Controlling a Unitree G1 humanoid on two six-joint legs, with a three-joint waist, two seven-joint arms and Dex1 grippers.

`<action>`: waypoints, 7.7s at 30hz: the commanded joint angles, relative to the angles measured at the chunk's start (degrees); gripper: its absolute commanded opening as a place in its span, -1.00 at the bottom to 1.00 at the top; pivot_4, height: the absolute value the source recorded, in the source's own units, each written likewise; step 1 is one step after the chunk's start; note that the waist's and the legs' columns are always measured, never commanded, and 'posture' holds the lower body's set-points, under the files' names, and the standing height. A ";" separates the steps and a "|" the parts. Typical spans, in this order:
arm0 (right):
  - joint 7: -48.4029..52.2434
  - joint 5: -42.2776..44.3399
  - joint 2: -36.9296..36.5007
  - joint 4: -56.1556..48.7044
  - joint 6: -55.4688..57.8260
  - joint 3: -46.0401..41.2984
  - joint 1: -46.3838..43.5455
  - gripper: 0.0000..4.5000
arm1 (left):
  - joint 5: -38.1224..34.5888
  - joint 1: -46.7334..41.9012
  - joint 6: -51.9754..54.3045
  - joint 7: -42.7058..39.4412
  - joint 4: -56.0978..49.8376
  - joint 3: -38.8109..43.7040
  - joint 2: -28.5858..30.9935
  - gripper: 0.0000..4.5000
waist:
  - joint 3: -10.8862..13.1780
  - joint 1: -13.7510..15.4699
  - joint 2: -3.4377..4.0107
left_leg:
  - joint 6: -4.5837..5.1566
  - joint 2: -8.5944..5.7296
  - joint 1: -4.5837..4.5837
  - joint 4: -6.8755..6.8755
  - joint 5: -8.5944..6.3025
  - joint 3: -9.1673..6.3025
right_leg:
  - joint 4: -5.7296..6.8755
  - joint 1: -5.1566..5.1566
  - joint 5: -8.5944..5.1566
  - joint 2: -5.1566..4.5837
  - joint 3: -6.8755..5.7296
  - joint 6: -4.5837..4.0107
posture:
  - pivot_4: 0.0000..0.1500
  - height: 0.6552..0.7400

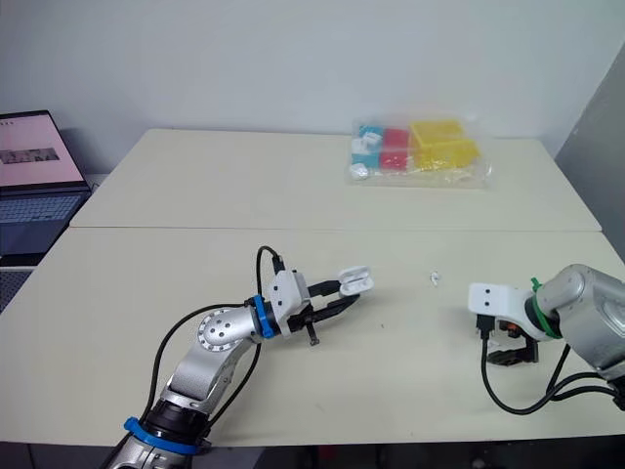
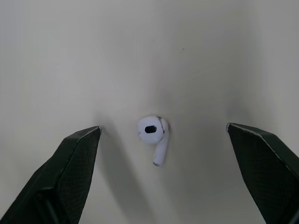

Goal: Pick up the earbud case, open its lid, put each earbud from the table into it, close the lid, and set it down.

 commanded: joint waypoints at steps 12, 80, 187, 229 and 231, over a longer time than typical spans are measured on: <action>1.14 -2.76 1.43 1.26 -0.18 2.08 -3.09 0.45 | 0.51 1.09 -2.55 0.95 -0.20 -0.47 -0.85 -0.64 | 0.00 -0.06 -0.01 | 0.00 0.03 0.00 0.01 0.00 -0.02 | 0.00 0.00 0.00 0.02 -0.01 0.00 | 1.00 1.00; -42.82 21.75 43.46 -22.04 -18.33 -20.20 9.22 -0.83 | -12.30 -10.75 17.33 1.26 -5.07 4.05 -4.46 -0.64 | 0.06 -0.08 0.04 | 0.00 -0.01 -0.24 0.02 0.00 -0.14 | 0.02 -0.14 0.02 0.09 -0.03 0.04 | 1.00 1.00; -7.36 20.60 1.09 -0.19 -9.70 -10.91 9.78 -0.80 | -7.65 -2.27 12.83 -0.93 -8.83 2.58 0.64 -0.64 | 0.08 -0.07 0.05 | 0.02 -0.02 -0.48 -0.02 0.00 0.03 | -0.02 -0.48 0.03 0.10 0.00 0.06 | 1.00 1.00; -8.85 15.52 -4.72 -12.46 15.70 -10.32 6.47 0.47 | -6.95 0.07 13.87 1.70 -9.69 1.85 -0.32 -0.64 | 0.11 0.01 0.11 | 0.00 0.01 -0.14 0.04 0.00 -0.01 | 0.01 -0.11 0.04 0.03 0.02 0.06 | 1.00 1.00; -9.08 13.15 -5.11 -12.48 16.50 -6.30 4.49 0.47 | -6.65 -0.10 13.26 1.81 -8.70 1.78 -0.98 -0.64 | 0.11 0.03 0.11 | 0.00 0.00 -0.14 0.04 0.00 0.01 | 0.00 -0.12 0.04 0.02 0.03 0.06 | 1.00 1.00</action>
